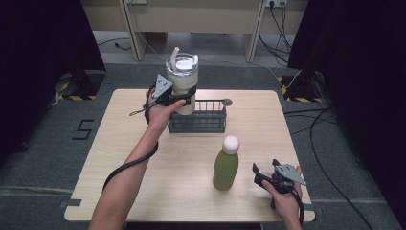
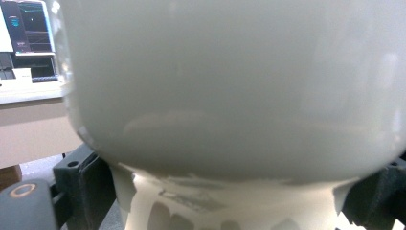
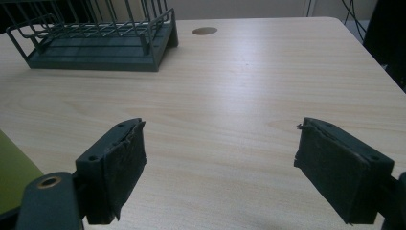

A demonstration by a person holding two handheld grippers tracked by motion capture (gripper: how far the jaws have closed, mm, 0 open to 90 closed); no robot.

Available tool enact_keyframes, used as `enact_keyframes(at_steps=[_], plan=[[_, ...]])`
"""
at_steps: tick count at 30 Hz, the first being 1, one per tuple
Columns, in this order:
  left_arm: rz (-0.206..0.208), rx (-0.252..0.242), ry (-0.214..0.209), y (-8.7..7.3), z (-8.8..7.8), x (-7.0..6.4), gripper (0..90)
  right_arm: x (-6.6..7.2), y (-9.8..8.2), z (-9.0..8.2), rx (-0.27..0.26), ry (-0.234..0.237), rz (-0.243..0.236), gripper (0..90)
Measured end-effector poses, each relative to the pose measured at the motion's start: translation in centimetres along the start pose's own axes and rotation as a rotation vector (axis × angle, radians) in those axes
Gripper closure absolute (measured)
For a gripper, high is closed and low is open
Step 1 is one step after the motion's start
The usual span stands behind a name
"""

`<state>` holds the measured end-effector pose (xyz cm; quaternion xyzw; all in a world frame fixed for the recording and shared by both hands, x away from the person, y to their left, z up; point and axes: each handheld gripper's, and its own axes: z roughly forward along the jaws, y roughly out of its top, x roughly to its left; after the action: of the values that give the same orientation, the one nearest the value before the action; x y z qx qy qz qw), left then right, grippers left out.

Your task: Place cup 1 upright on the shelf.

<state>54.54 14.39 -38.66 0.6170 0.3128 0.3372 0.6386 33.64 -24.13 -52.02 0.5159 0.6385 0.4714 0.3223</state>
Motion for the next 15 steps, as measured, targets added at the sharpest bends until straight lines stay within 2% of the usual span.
enact_keyframes(at_steps=[15], plan=[[-0.004,0.019,0.022,-0.43,0.62,0.63,8.7,-0.01,0.01,0.0,0.002,0.001,-0.001,17.1]])
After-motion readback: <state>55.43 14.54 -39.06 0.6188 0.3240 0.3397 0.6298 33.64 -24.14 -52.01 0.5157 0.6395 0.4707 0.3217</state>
